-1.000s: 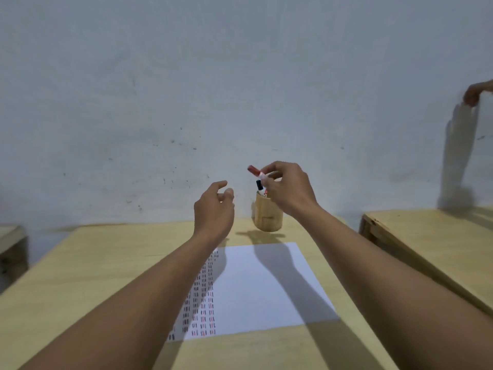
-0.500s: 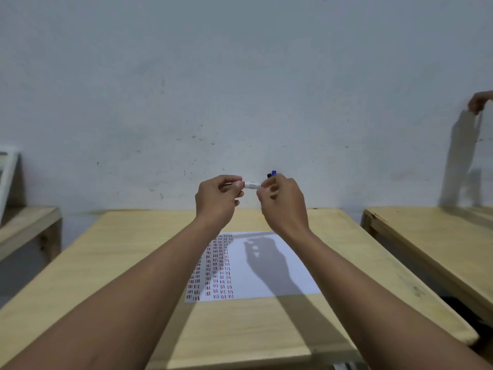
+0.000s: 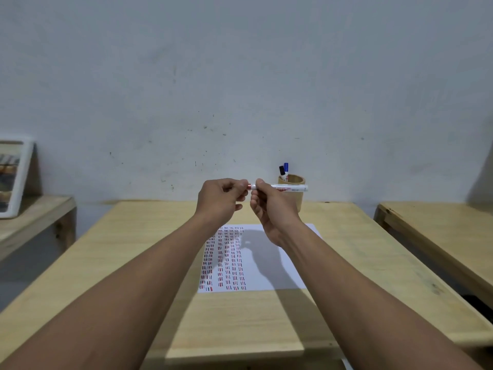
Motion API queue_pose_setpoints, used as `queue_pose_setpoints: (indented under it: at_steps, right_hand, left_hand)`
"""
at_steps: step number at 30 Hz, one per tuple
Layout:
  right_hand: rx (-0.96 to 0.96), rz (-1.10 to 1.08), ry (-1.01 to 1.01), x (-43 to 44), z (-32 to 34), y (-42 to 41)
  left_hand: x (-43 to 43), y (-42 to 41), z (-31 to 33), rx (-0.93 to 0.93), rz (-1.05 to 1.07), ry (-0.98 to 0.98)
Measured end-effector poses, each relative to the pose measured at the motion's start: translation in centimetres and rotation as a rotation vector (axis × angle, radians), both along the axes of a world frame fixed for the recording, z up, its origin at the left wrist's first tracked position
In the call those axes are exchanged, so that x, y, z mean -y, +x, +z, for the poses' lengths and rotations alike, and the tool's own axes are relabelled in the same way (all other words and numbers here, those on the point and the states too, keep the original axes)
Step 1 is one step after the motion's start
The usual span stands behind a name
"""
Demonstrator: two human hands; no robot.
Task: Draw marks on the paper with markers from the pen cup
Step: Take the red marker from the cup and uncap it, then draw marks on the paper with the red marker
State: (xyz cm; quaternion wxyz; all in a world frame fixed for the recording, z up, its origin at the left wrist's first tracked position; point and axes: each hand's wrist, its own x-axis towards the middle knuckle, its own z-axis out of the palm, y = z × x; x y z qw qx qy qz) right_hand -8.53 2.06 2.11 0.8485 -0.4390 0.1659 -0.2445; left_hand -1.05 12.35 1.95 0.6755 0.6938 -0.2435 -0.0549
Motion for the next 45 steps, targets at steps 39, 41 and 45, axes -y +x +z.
queue_pose_setpoints:
  at_steps: [39, 41, 45]
  right_hand:
    - [-0.493, -0.19, -0.928, 3.0, -9.7, 4.1]
    - [-0.505, -0.178, -0.947, 3.0, -9.8, 4.1]
    - [-0.497, -0.172, -0.961, 3.1, -9.9, 4.1]
  left_hand:
    - [-8.3, 3.9, -10.5, 0.319, 0.109, 1.267]
    - [-8.3, 3.9, -10.6, 0.332, 0.099, 1.278]
    - [-8.2, 3.9, -10.8, 0.35, 0.119, 1.296]
